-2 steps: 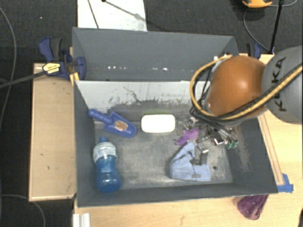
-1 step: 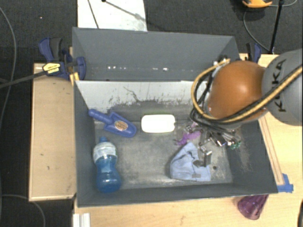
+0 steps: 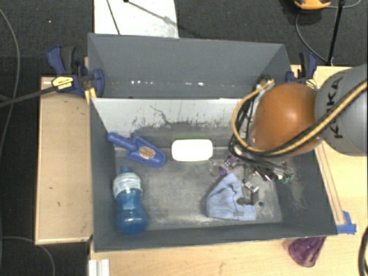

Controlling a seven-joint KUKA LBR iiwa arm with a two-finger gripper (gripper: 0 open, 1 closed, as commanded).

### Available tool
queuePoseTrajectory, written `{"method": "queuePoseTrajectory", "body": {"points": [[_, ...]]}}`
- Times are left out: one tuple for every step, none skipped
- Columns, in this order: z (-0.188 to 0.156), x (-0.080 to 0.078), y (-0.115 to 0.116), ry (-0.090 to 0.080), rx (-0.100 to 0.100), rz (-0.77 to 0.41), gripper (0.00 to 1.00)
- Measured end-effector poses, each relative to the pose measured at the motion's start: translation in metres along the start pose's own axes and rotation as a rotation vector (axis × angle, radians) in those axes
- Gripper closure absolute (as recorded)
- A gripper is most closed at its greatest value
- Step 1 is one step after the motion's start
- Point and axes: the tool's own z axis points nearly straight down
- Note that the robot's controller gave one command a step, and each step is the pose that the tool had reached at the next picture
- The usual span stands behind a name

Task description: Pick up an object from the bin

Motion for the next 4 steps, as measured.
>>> {"method": "queuePoseTrajectory", "body": {"points": [[0.018, 0.0, -0.007, 0.002, -0.002, 0.029, 0.0], [0.039, -0.003, -0.013, 0.001, 0.0, -0.239, 0.0], [0.068, -0.009, -0.019, -0.001, -0.002, -0.491, 1.0], [0.068, -0.009, -0.019, -0.001, -0.002, -0.49, 1.0]]}}
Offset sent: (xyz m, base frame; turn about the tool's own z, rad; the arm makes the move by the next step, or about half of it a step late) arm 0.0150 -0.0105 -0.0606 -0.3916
